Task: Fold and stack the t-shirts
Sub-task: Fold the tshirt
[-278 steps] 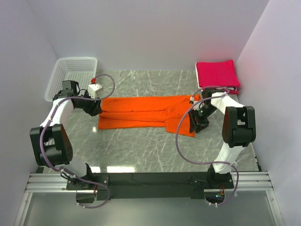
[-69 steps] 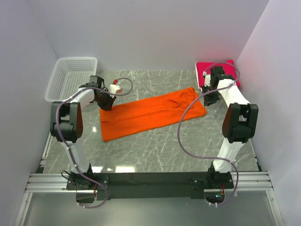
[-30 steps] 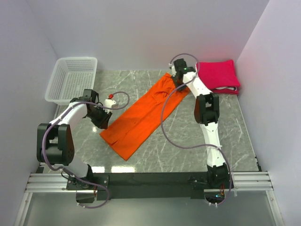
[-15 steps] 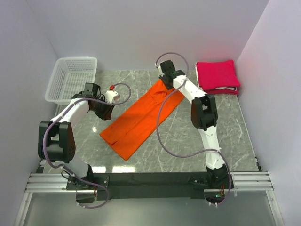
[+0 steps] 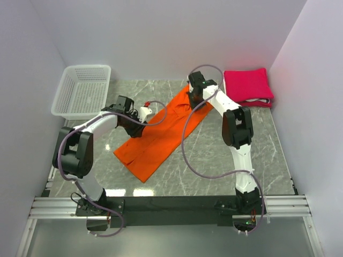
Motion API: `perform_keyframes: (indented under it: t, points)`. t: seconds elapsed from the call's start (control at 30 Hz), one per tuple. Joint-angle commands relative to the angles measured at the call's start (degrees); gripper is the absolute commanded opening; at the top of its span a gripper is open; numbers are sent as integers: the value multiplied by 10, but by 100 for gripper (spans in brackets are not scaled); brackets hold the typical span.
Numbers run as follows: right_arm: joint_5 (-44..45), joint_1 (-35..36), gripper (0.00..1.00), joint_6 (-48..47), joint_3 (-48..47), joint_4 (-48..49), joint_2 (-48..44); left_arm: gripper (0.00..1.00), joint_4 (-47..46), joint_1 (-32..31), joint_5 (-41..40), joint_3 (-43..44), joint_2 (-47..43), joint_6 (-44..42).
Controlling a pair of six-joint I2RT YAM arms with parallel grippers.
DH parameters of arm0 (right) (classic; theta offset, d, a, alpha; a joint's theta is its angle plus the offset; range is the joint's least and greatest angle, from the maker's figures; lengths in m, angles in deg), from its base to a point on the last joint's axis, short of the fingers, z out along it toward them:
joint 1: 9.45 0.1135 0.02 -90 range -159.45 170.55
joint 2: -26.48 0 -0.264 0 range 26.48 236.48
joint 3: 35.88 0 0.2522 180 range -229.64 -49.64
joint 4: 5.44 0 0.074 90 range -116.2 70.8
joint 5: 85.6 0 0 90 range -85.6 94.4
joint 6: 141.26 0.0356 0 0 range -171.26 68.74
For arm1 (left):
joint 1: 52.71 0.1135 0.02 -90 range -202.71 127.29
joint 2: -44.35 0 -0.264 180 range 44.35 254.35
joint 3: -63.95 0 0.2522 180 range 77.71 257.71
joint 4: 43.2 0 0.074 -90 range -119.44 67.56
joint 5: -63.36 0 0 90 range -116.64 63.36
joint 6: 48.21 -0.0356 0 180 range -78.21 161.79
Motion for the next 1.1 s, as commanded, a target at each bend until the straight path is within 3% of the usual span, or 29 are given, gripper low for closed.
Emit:
perform_keyframes:
  t: [0.0, 0.2, 0.5, 0.83, 1.07]
  points:
    - [-22, -20, 0, 66, 41, -1, -7, 36, -75, -20, -11, 15, 2, -10]
    - [-16, -23, 0, 71, 38, 2, 17, 22, -80, -49, -45, 20, 53, -45]
    - [4, -23, 0, 64, -41, -20, 79, 14, -41, -91, -87, -27, 62, -89]
    - [-21, -25, 0, 15, -79, -38, 92, 12, 50, -207, -21, -82, -34, -56]
    - [-90, -23, 0, 19, -174, -62, 145, 20, 31, -245, 14, -72, -36, 14]
